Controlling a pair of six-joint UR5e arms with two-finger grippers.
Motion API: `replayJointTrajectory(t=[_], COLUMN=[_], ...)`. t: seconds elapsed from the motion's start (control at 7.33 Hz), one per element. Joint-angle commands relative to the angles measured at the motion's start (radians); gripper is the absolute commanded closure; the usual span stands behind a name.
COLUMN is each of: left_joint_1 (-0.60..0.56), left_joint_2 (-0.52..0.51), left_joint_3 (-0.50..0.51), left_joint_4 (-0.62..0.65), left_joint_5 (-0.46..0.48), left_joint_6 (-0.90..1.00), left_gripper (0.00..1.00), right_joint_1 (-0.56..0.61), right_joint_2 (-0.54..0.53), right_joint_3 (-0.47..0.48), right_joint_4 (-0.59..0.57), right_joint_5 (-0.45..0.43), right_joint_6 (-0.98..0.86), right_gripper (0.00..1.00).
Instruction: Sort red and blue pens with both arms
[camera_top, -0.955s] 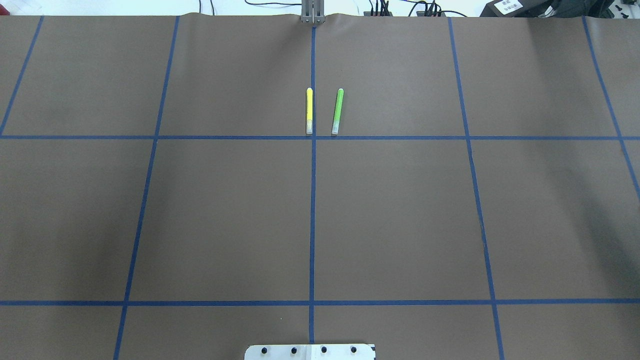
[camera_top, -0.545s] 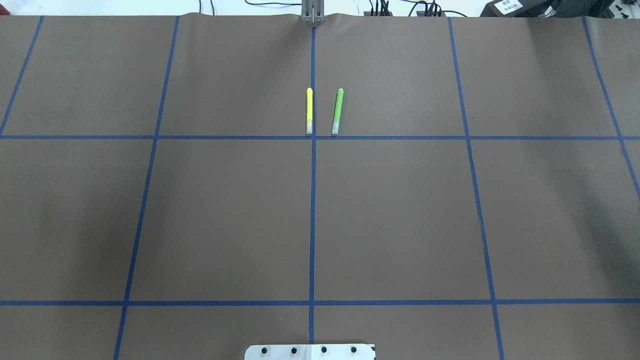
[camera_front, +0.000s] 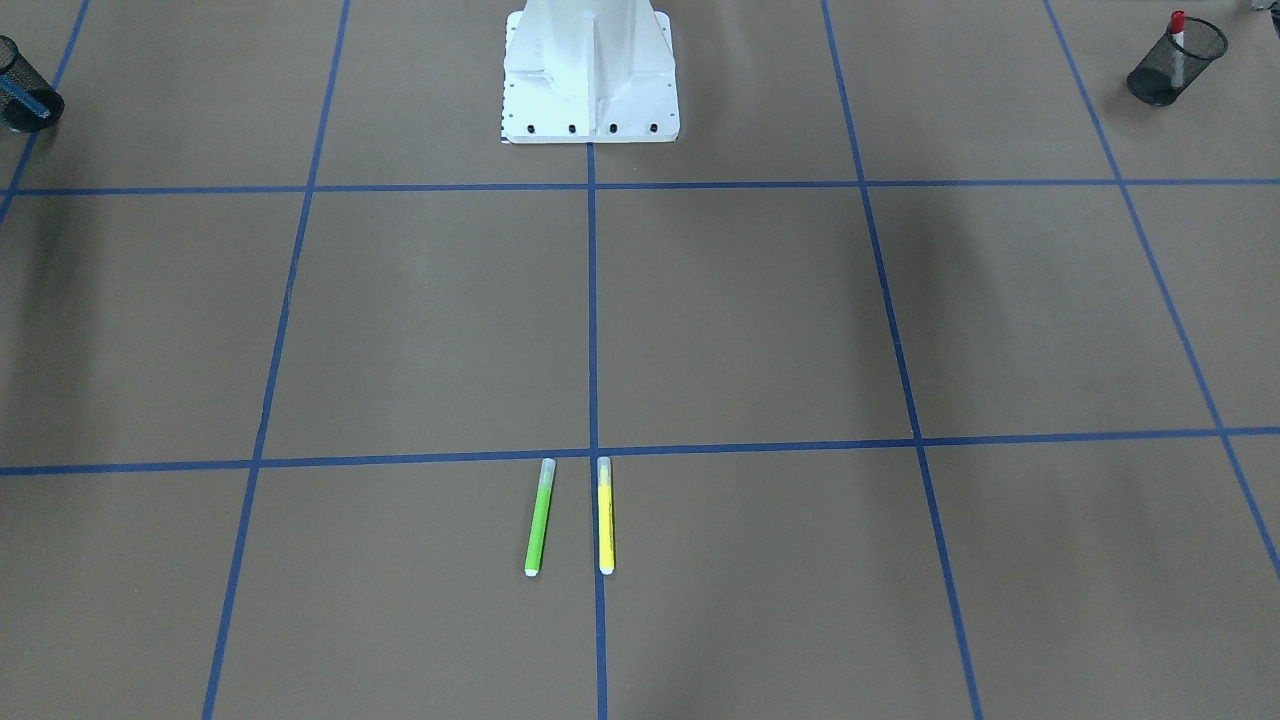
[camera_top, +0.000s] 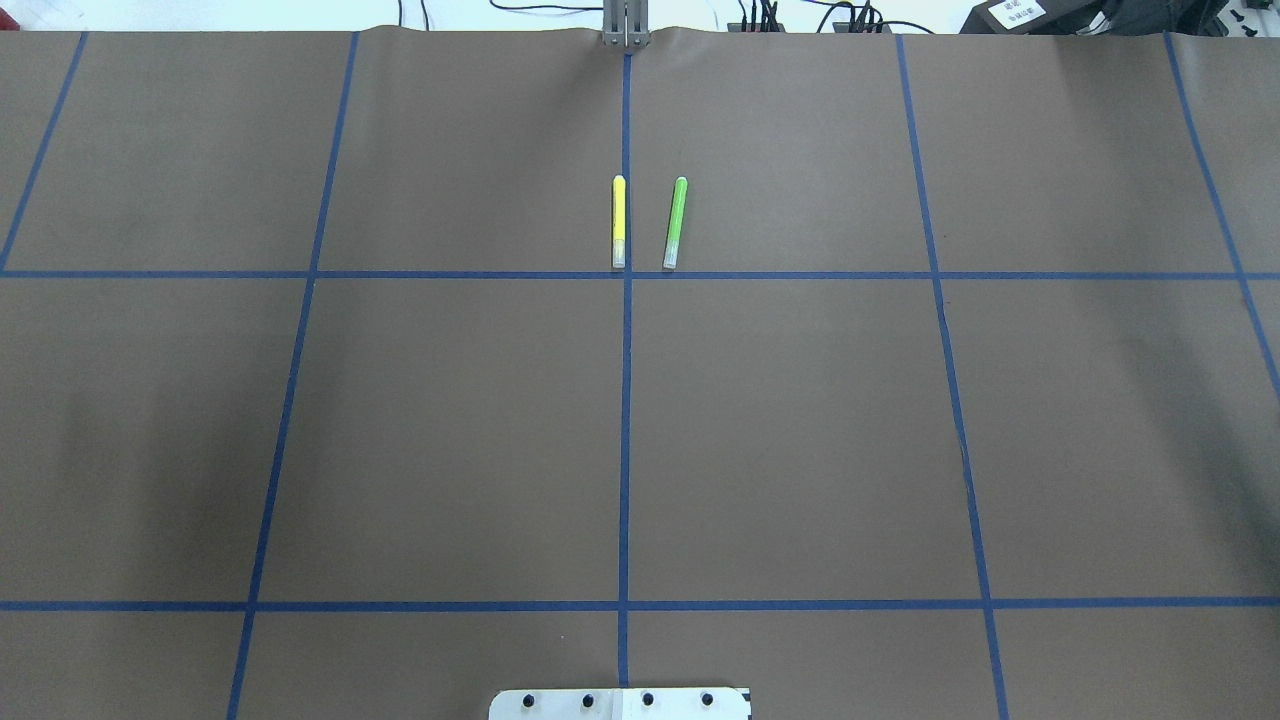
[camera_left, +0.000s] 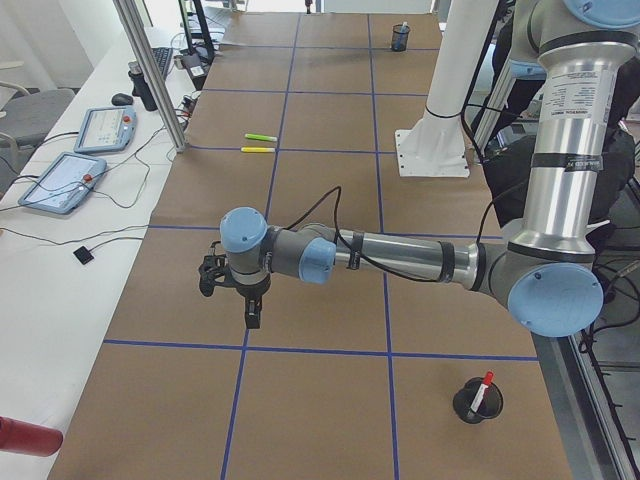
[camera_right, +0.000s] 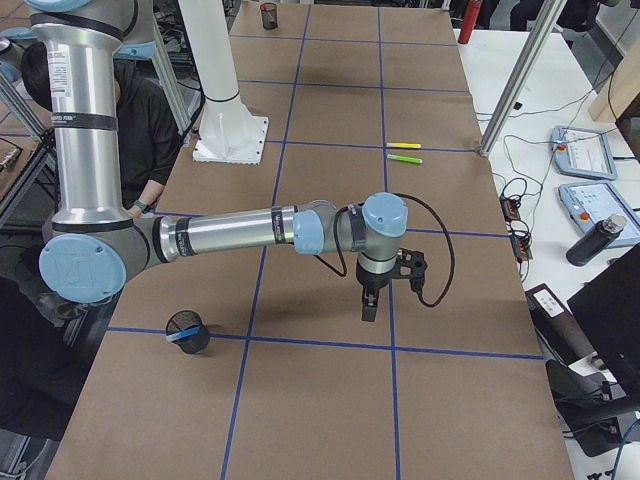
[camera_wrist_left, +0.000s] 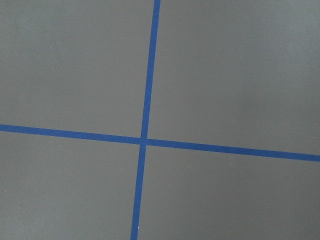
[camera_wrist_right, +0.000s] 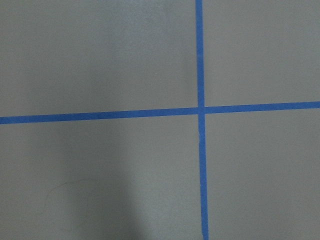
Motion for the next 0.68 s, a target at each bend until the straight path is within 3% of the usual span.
replayJointTrajectory(t=[0.0, 0.41, 0.55], left_joint_1=[-0.032, -0.046, -0.044], left_joint_2=[0.02, 0.046, 0.06], left_joint_3=[-0.004, 0.004, 0.004], left_joint_4=[0.004, 0.012, 0.01], left_joint_5=[0.001, 0.003, 0.023], left_joint_6=[0.058, 0.136, 0.136], left_gripper=[0.0, 0.0, 0.0], right_joint_1=[0.055, 0.085, 0.108], right_joint_2=[-0.059, -0.097, -0.109], right_joint_3=[-0.002, -0.002, -0.006], right_joint_4=[-0.002, -0.002, -0.004], right_joint_5=[0.004, 0.043, 0.133], right_joint_6=[-0.083, -0.096, -0.098], right_gripper=[0.0, 0.0, 0.0])
